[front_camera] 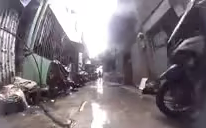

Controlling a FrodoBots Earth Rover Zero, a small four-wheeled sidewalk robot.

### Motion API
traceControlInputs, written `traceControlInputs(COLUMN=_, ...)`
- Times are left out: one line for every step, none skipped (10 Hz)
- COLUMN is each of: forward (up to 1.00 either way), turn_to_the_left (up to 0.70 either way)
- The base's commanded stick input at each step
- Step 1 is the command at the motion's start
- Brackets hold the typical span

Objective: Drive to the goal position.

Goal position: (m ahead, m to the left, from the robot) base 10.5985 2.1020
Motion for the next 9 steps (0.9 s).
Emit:
traceControlInputs(forward=0.99, turn_to_the_left=0.00)
traceControlInputs(forward=0.99, turn_to_the_left=0.30)
traceControlInputs(forward=0.99, turn_to_the_left=0.40)
traceControlInputs(forward=0.99, turn_to_the_left=0.11)
traceControlInputs(forward=0.99, turn_to_the_left=0.00)
traceControlInputs(forward=0.99, turn_to_the_left=0.00)
traceControlInputs(forward=0.99, turn_to_the_left=0.00)
traceControlInputs(forward=0.99, turn_to_the_left=0.00)
traceControlInputs(forward=0.99, turn_to_the_left=0.35)
